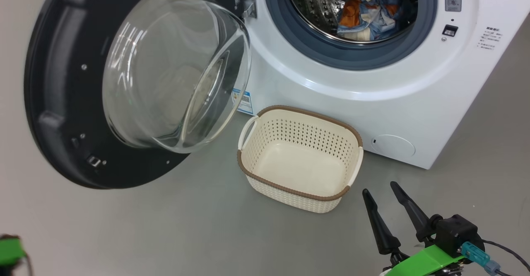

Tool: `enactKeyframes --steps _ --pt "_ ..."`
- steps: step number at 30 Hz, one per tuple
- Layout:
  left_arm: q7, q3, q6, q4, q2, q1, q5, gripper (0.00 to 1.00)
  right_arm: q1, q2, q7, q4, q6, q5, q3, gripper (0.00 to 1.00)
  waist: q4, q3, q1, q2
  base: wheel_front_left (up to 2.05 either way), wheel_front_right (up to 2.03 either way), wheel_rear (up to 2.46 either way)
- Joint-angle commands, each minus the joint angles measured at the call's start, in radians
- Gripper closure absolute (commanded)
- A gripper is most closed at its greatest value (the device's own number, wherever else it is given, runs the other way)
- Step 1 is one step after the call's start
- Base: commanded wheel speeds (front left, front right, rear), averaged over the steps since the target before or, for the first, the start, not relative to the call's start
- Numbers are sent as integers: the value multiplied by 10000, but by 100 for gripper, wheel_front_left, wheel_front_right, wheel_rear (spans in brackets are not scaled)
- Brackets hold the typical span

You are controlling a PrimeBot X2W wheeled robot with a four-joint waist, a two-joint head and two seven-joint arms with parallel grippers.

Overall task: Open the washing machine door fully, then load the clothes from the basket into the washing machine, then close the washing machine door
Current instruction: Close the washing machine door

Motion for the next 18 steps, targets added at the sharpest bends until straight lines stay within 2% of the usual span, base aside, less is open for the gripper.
enactKeyframes --steps 1,9,12,18 --pt "234 634 -108 27 579 -800 -706 100 -237 -58 -49 -254 29 -31 248 0 -96 70 0 0 0 0 0" --pt "995 1318 -258 1094 1514 -2164 -2541 100 -366 -139 -49 -270 29 -47 232 0 -343 270 0 0 0 0 0" --pt "1733 1757 -305 2020 1796 -2907 -4049 100 -440 -156 -49 -282 29 -65 226 0 -479 357 0 0 0 0 0" --pt "2803 2328 -346 3221 2192 -3505 -5887 100 -509 -206 -49 -285 29 -77 246 0 -705 470 0 0 0 0 0"
